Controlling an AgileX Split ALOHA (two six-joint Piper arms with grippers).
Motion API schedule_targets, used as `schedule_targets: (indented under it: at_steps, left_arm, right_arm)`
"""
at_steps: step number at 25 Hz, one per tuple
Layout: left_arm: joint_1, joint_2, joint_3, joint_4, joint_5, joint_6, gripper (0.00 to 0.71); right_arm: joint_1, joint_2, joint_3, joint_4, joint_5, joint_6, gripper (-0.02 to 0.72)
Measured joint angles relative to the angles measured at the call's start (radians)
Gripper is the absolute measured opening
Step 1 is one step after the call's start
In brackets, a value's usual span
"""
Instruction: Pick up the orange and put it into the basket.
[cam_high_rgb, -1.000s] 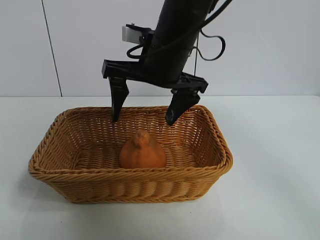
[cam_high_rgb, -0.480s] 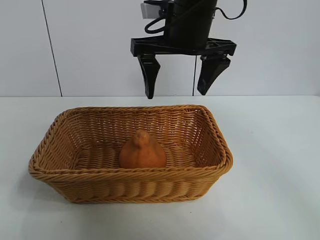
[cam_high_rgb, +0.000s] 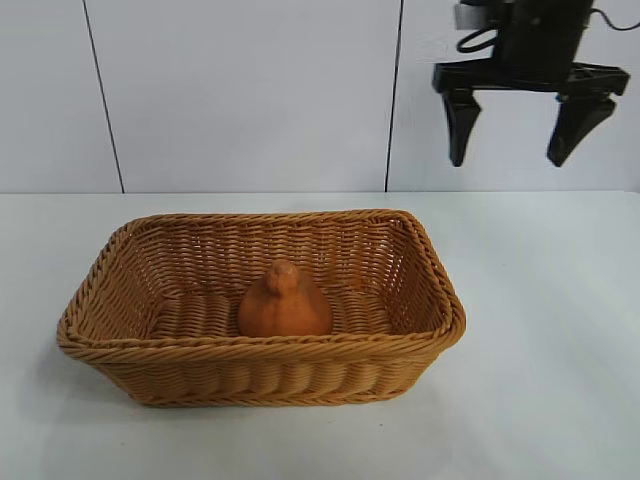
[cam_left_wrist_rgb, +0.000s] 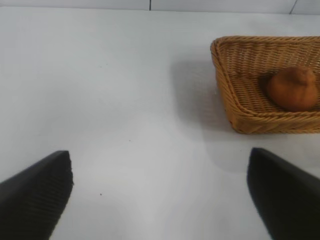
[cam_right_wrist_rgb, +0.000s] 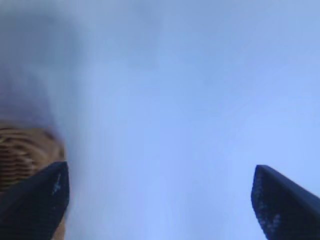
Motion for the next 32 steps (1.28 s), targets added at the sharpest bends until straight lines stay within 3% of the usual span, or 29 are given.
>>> schedule_targets:
  at_steps: [7, 13, 21, 32]
  left_arm:
    - [0.0, 0.0, 0.0, 0.0, 0.0, 0.0, 0.673]
    - [0.0, 0.0, 0.0, 0.0, 0.0, 0.0, 0.673]
    - [0.0, 0.0, 0.0, 0.0, 0.0, 0.0, 0.673]
    - [0.0, 0.0, 0.0, 0.0, 0.0, 0.0, 0.673]
  right_arm:
    - [-0.132, 0.0, 0.003, -0.001, 0.001, -0.016, 0.683]
    - [-0.143, -0.024, 0.123, -0.002, 0.003, -0.032, 0.683]
    - [-0.143, -0.229, 0.465, 0.001, 0.007, -0.046, 0.683]
    - [-0.143, -0.755, 0.997, 0.011, -0.016, -0.047, 0.683]
